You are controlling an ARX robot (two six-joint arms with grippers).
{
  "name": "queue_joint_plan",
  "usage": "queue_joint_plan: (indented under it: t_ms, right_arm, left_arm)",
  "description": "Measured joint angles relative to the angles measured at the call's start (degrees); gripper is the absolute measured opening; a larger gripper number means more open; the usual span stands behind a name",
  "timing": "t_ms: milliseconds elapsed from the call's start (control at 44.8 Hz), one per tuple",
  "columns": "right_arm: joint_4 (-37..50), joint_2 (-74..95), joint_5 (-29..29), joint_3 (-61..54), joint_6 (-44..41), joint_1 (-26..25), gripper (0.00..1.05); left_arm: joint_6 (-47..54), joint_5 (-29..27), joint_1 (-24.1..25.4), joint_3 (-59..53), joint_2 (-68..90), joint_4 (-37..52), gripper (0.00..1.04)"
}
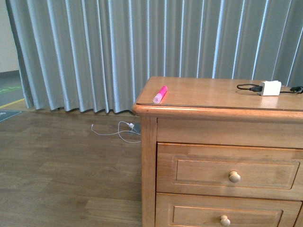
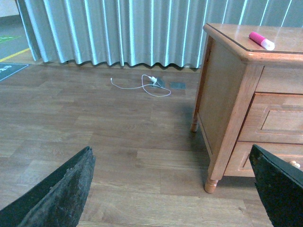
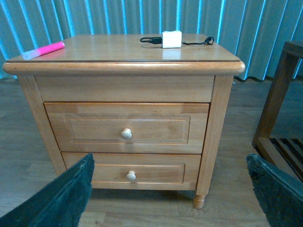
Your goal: Place pink marker in drawer with both arms
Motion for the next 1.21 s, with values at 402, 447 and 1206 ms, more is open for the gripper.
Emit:
queue_joint_plan:
  t_ms: [402,447,1206]
  right_arm:
    - [0.0,0.0,0.0,0.0,0.0,0.0,0.96]
    - [0.0,0.0,0.0,0.0,0.0,0.0,0.96]
    - [-3.6,1.1,-4.5,1.0,0.1,-1.1,0.96]
  left_arm:
    - [0.0,0.0,0.0,0.0,0.0,0.0,0.99]
    - [0.0,0.0,0.0,0.0,0.0,0.0,0.99]
    - [0.0,0.0,0.0,0.0,0.0,0.0,0.99]
